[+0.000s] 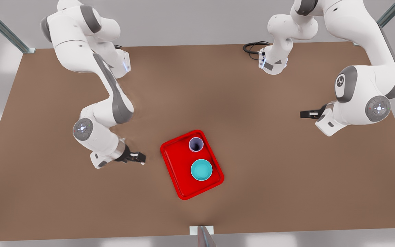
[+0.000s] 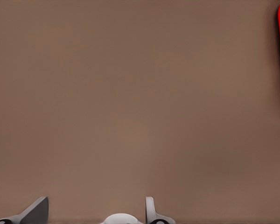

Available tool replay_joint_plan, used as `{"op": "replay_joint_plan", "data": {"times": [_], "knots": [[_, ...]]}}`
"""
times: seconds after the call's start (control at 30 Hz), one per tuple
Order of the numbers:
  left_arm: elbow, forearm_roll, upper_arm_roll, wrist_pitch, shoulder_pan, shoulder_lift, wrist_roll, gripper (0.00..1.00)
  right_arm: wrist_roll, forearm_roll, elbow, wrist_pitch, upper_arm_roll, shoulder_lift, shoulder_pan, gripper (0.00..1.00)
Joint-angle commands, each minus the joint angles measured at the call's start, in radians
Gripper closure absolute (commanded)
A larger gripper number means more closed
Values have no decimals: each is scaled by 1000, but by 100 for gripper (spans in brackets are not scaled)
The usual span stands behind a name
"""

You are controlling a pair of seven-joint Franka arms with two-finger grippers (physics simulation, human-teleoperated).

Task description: Place the bowl on the tray with the left arm and the cup on the tray with the right arm

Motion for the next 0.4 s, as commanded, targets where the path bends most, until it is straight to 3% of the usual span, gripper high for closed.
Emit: {"op": "replay_joint_plan", "data": {"times": [0.0, 0.1, 0.17, 0.23, 0.3, 0.37], "knots": [[1, -4, 0, 0, 0, -1, 1, 0, -28, -36, 1, -22, 0, -8, -30, 0], [18, -3, -1, 5, 0, 6, 1, 0, -186, -69, 4, -255, -7, -140, -171, 0], [22, 4, -3, 5, 0, 4, 3, 0, -192, -69, -20, -349, -8, -206, -171, 0], [7, 51, -11, 69, 5, -37, 1, 0, -197, -69, -224, -332, -11, -392, -211, 0], [-27, 56, -14, 98, 5, -71, 1, 0, -232, -69, -215, -373, -58, -377, -215, 0], [-27, 53, -14, 97, 5, -68, 1, 0, -232, -69, -74, -497, -58, -305, -217, 0]]}}
